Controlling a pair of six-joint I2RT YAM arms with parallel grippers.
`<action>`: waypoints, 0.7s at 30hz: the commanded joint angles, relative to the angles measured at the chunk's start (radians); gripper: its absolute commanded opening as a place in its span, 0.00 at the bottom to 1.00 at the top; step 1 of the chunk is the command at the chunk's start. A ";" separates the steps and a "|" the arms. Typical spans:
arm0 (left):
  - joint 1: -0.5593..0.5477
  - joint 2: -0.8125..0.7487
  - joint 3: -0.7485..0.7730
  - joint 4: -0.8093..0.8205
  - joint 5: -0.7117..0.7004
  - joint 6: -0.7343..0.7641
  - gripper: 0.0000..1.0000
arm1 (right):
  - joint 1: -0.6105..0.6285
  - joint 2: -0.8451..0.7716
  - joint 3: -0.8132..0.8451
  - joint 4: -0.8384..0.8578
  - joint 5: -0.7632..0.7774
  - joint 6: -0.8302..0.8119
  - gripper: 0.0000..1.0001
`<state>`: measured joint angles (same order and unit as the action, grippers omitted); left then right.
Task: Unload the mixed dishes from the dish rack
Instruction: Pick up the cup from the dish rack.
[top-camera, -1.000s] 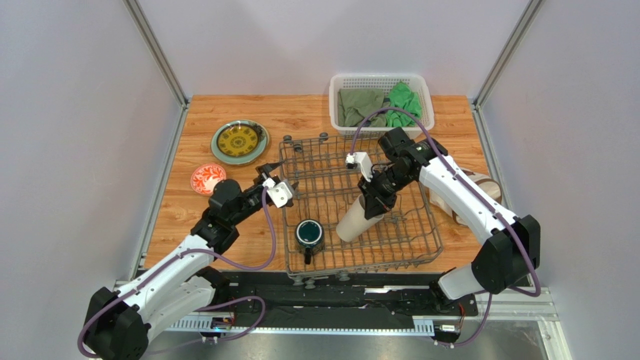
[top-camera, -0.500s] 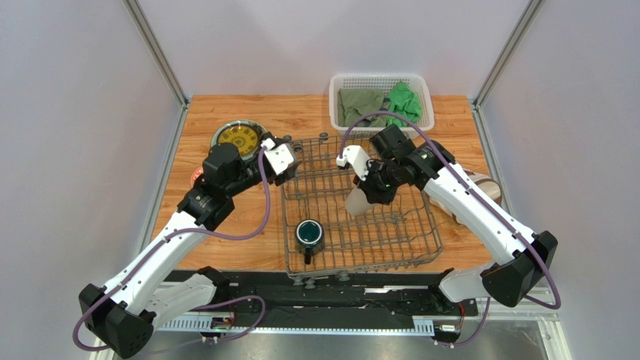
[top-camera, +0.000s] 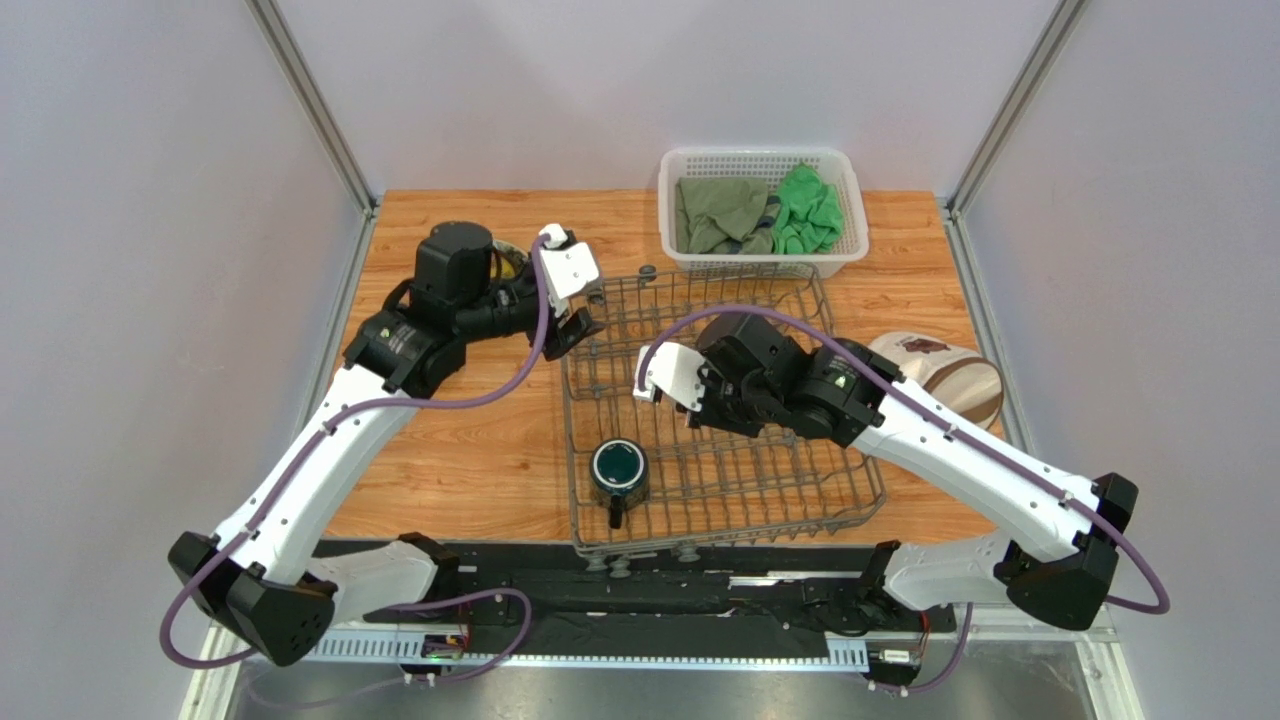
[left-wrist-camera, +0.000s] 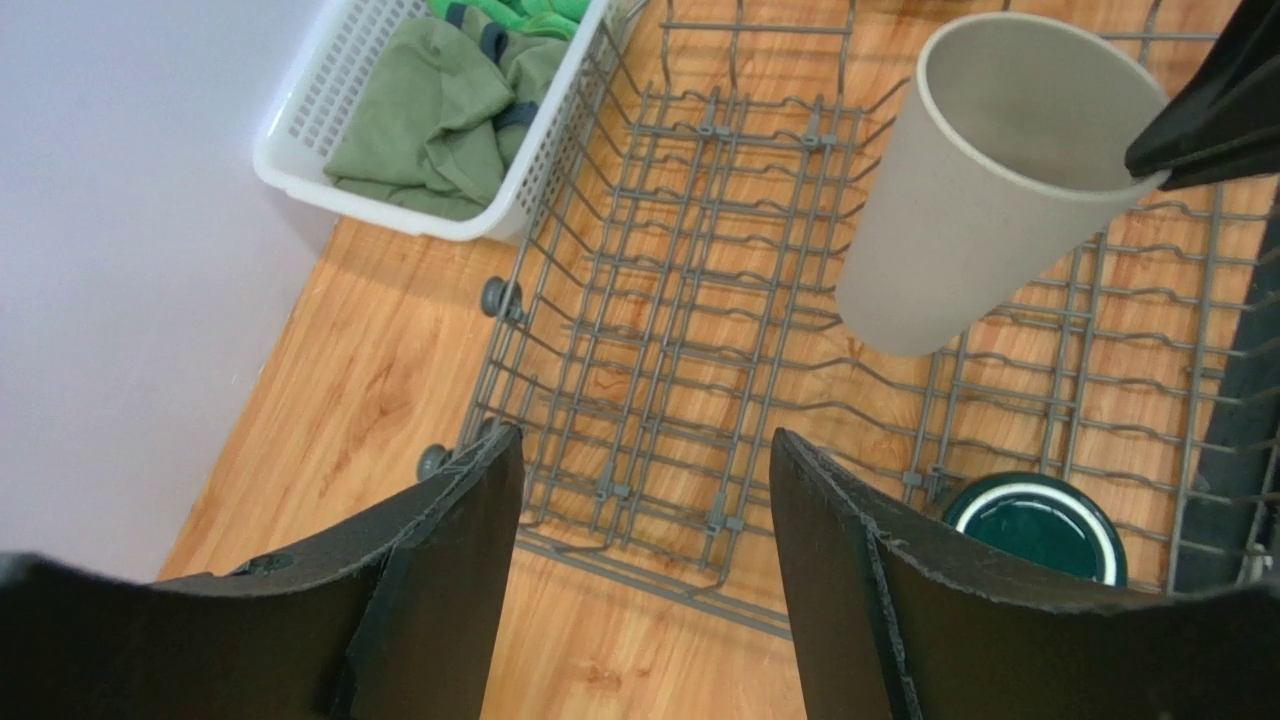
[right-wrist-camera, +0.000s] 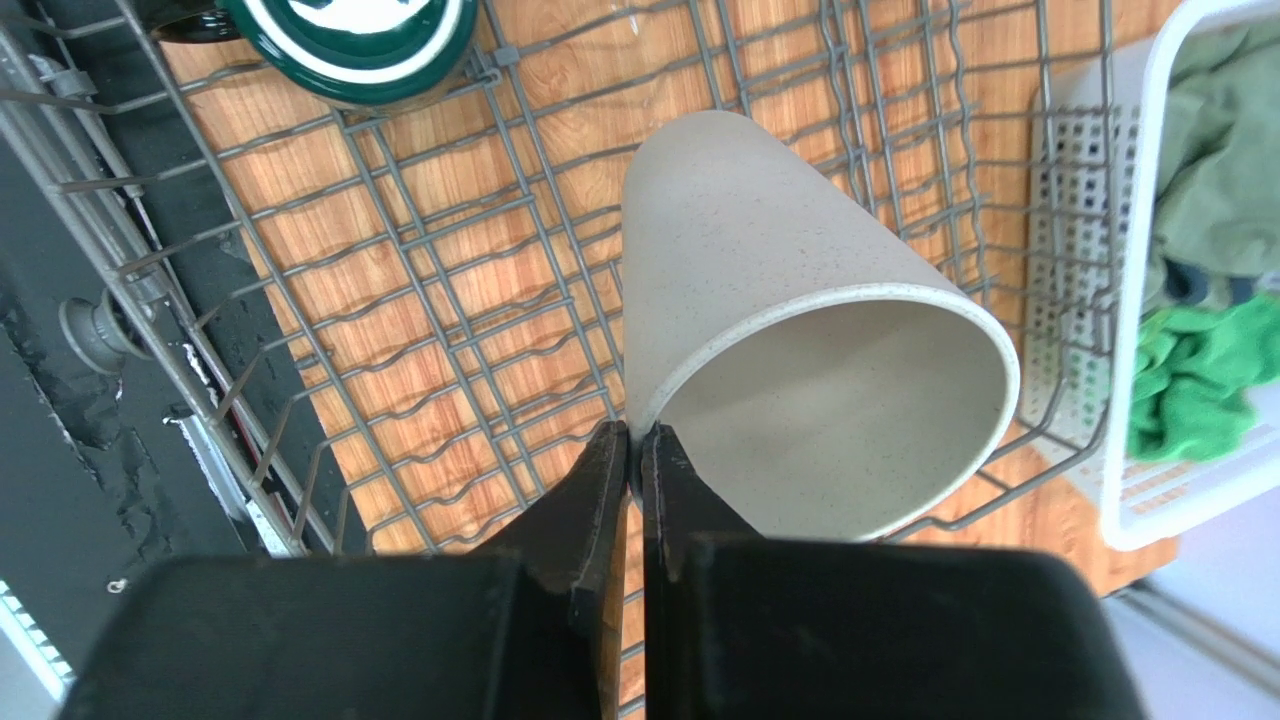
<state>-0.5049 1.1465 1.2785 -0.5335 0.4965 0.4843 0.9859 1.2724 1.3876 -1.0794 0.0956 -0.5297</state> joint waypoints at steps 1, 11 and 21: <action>0.008 0.099 0.236 -0.301 0.092 0.115 0.70 | 0.066 -0.007 0.017 0.015 0.079 -0.055 0.00; -0.050 0.262 0.567 -0.667 0.022 0.191 0.69 | 0.161 0.120 0.113 -0.045 0.131 -0.148 0.00; -0.158 0.449 0.723 -0.853 -0.113 0.238 0.69 | 0.238 0.222 0.202 -0.063 0.177 -0.200 0.00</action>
<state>-0.6262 1.5581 1.9591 -1.2774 0.4541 0.6834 1.2003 1.4788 1.5272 -1.1412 0.2306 -0.6888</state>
